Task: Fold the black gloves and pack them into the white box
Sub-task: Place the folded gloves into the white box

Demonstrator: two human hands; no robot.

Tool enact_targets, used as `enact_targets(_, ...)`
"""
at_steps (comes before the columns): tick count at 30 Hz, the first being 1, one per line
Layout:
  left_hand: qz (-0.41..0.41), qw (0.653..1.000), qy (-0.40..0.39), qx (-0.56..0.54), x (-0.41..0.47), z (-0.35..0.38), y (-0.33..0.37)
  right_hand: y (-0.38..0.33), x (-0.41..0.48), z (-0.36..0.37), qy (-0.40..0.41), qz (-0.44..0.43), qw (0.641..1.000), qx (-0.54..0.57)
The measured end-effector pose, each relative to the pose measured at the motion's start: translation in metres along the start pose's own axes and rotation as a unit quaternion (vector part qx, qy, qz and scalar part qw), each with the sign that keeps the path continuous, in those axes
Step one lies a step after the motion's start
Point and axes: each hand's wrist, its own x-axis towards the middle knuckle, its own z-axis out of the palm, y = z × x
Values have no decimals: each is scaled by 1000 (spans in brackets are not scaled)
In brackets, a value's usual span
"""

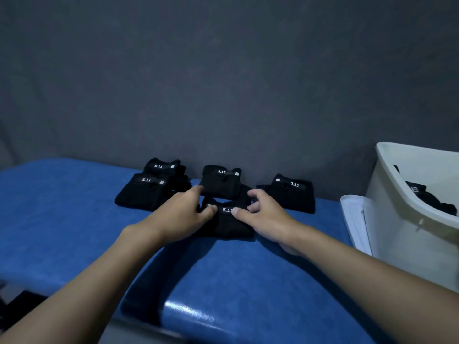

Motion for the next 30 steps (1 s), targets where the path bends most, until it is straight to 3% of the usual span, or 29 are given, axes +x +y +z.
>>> enact_targets(3, 7, 1000, -9, 28, -2, 2, 2, 2, -2, 5, 2, 8, 999, -46)
enact_targets(11, -35, 995, -22, -87, -6, 3, 2, 4, -6, -1, -41, -16, 998, -43)
enact_targets(18, -32, 976, -13, -214, -8, 6, 8, 5, -9, -6, -30, -37, 998, -31)
enact_targets(23, 28, 970, 7, -241, -12, -4, 24, -6, -23, -22, -23, -43, 998, -32)
enact_targets(30, 157, 961, -27, -227, -15, -49, 82, -37, -48, -76, -83, -52, 995, 0)
